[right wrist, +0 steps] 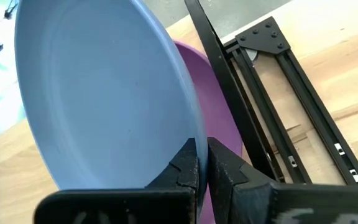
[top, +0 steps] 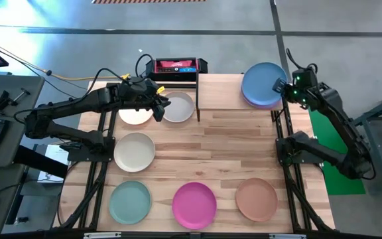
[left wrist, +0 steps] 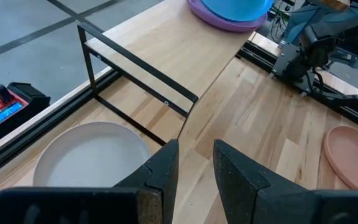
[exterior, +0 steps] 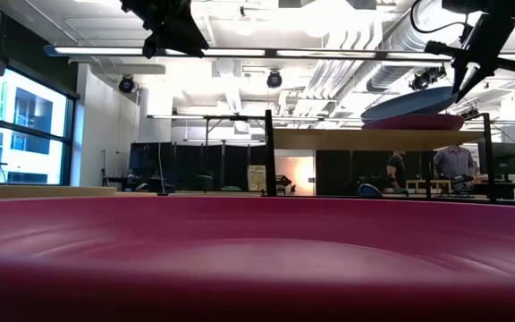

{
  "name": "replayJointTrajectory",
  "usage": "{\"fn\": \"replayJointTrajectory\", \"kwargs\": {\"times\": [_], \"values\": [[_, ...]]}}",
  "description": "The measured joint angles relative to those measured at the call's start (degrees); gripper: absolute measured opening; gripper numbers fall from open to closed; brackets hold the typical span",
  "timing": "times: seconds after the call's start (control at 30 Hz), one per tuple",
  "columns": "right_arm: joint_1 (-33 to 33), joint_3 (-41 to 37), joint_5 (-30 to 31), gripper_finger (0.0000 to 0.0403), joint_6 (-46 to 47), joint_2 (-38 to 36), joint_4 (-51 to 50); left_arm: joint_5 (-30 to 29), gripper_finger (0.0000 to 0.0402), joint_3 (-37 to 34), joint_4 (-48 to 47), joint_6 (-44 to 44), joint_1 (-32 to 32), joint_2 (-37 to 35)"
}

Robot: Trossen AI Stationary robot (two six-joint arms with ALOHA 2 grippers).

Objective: Place and stack plates onto a shelf
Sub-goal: Stack the blue plate on top of the purple plate on the shelf

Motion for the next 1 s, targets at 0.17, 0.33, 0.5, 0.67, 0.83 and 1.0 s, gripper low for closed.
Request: {"fn": "replayJointTrajectory", "kwargs": {"times": [0.17,0.33,0.5,0.67,0.83,1.0], "values": [[0.0,0.0,0.0,0.0000,-0.1,0.0,0.0,0.0,0.0090,0.0,0.0,0.0,0.0,0.0],[0.0,0.0,-0.4,0.0000,-1.2,0.9,0.0,0.0,0.0090,0.0,0.0,0.0,0.0,0.0],[0.0,0.0,-1.6,0.0001,-1.9,2.6,0.0,0.0,0.0090,0.0,0.0,0.0,0.0,0.0],[0.0,0.0,-1.8,0.0001,-2.8,3.3,0.0,0.0,0.0090,0.0,0.0,0.0,0.0,0.0],[0.0,0.0,-1.8,0.0001,-4.1,3.3,0.0,0.0,0.0090,0.0,0.0,0.0,0.0,0.0],[0.0,0.0,-2.0,0.0001,-4.5,3.3,0.1,0.0,0.0090,0.0,0.0,0.0,0.0,0.0]]}}
